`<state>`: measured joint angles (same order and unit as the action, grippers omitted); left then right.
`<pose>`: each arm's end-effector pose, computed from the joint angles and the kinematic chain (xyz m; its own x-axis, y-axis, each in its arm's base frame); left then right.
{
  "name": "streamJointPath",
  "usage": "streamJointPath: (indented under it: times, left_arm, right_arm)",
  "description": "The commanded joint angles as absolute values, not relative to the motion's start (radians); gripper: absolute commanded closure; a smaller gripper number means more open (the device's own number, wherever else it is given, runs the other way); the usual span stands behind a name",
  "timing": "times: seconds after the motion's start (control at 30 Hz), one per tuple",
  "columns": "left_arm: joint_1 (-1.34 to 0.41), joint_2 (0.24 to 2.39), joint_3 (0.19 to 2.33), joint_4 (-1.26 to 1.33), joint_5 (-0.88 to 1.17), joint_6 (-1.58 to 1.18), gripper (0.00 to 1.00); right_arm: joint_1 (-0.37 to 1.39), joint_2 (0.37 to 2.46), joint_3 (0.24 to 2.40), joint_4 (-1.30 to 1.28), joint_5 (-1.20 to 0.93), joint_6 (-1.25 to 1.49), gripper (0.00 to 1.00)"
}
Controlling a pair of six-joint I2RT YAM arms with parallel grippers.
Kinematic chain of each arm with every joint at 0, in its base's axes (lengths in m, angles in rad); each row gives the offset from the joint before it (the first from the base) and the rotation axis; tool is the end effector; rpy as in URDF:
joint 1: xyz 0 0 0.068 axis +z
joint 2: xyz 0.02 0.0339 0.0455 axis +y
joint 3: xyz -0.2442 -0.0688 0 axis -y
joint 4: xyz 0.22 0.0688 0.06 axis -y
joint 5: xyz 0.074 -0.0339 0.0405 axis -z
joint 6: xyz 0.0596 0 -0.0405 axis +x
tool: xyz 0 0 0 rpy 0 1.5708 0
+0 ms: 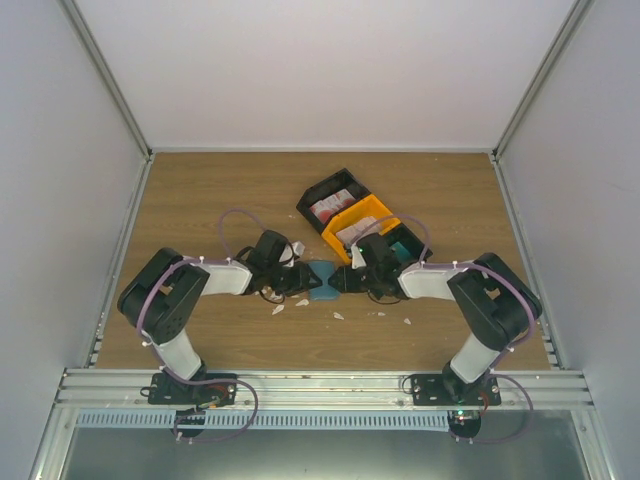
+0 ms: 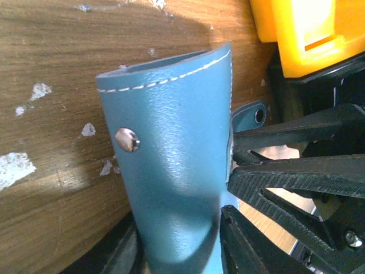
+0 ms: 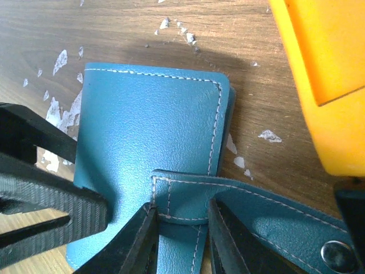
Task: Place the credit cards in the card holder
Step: Close the card holder at the center of the board.
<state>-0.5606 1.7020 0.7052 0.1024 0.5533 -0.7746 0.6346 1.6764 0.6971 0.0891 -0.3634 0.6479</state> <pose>0.2373 -0.1860 0.1062 -0.9833 -0.0853 -0.1608 0.0605 0.6800 -0.7307 0.2289 0.1948 0.1064 -0.9422 0.0069 -0.3350 -0.2077 0.7725 0.6000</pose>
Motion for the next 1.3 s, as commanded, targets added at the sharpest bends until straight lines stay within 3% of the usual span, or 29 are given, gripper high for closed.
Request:
streamJointPath:
  times: [0.0, 0.2, 0.6, 0.97, 1.13, 1.27]
  left_arm:
    - [-0.545, 1.739, 0.676, 0.182, 0.591, -0.762, 0.68]
    - [-0.535, 1.689, 0.669, 0.223, 0.573, -0.702, 0.99]
    - [-0.535, 1.423, 0.702, 0.079, 0.559, -0.634, 1.00]
    - [-0.535, 1.251, 0.779, 0.008, 0.706, -0.679, 1.00]
    - [-0.535, 1.215, 0.806, 0.025, 0.760, -0.740, 1.00]
    - [-0.534, 1.198, 0.814, 0.103, 0.812, -0.816, 1.00]
  right_arm:
    - [0.617, 1.712, 0.626, 0.066, -0.426, 0.640, 0.74]
    - [0.598, 1.633, 0.627, 0.101, -0.454, 0.632, 0.70]
    - [0.588, 1.256, 0.700, -0.019, -0.354, 0.651, 0.45]
    - [0.588, 1.162, 0.745, -0.085, -0.403, 0.609, 0.41]
    - [0.587, 1.065, 0.672, -0.044, -0.443, 0.680, 0.40]
    - [0.588, 0.976, 0.589, 0.053, -0.498, 0.767, 0.33]
